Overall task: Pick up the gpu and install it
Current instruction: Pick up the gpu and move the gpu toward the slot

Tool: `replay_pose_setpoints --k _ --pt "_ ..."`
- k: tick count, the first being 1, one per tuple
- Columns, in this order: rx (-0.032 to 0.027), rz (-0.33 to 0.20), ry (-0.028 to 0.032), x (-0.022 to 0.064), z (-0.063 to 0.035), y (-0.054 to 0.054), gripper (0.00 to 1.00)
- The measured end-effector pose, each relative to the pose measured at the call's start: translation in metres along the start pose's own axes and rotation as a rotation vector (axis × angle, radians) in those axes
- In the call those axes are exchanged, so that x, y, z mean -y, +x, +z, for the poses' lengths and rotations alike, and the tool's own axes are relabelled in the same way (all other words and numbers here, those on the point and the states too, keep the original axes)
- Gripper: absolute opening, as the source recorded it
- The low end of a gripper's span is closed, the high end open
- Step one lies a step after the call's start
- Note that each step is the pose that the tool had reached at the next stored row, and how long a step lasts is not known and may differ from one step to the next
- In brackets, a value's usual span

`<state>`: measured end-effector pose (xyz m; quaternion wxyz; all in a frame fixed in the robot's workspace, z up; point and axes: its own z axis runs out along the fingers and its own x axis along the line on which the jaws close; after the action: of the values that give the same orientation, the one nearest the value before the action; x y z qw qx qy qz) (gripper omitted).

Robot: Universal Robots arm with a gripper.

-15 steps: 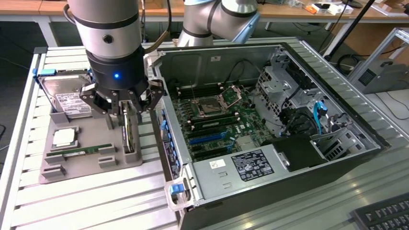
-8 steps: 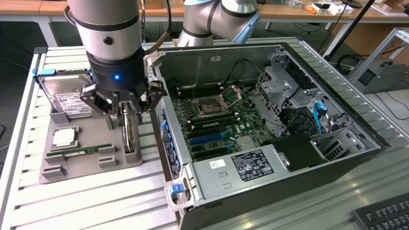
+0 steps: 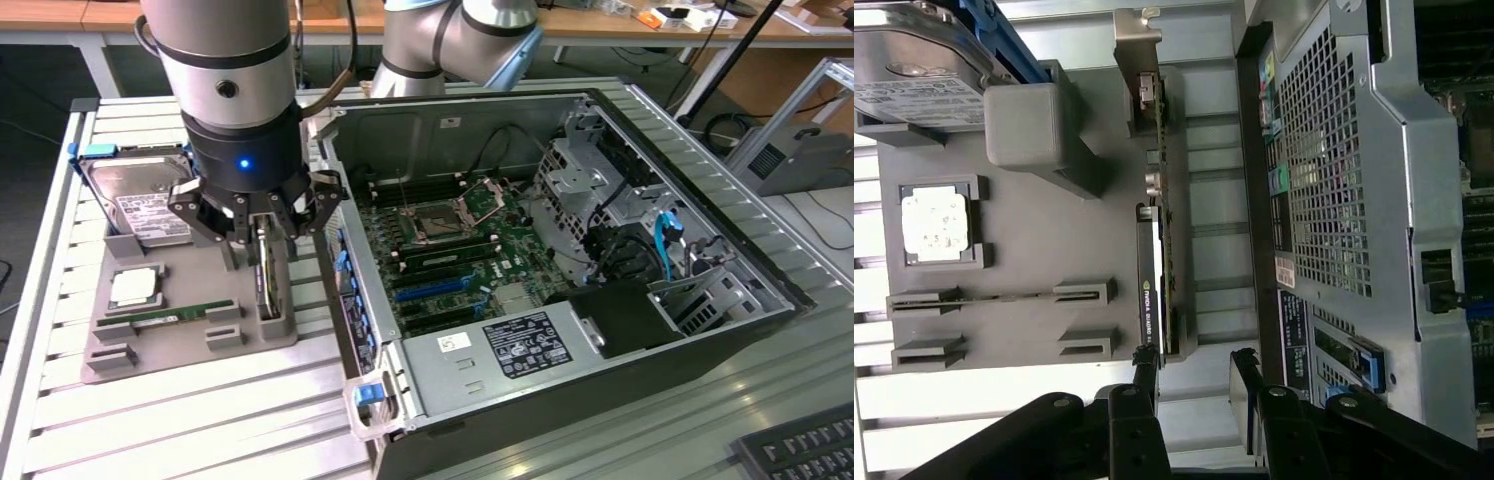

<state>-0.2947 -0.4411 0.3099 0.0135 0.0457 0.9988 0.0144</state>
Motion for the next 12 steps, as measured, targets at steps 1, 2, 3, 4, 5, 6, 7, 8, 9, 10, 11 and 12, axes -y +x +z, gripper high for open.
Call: replay_pose_setpoints --k 1,2,3,4,5,6,7,8,9,10,11,12 --pt "0.0 0.0 -0.0001 0.0 0.0002 0.0 0.42" --pt "0.0 0.0 0.0 0.0 0.0005 0.0 0.42" --pt "0.0 0.0 0.0 0.0 0.0008 0.0001 0.42" --pt "0.0001 0.0 0.0 0.0 0.0011 0.0 0.42" --pt "0.0 0.0 0.0 0.0 0.0013 0.0001 0.42" --pt "0.0 0.0 0.0 0.0 0.0015 0.0001 0.42" --pt "-0.0001 0.0 0.0001 0.0 0.0017 0.0001 0.42" --pt "-0.0001 0.0 0.0 0.0 0.0021 0.0001 0.42" --pt "0.0 0.0 0.0 0.0001 0.0023 0.0001 0.42" --pt "0.0001 0.0 0.0 0.0001 0.0027 0.0001 0.42" --pt "0.0001 0.0 0.0 0.0001 0.0029 0.0001 0.42" --pt "0.0 0.0 0.0001 0.0001 0.0031 0.0001 0.42"
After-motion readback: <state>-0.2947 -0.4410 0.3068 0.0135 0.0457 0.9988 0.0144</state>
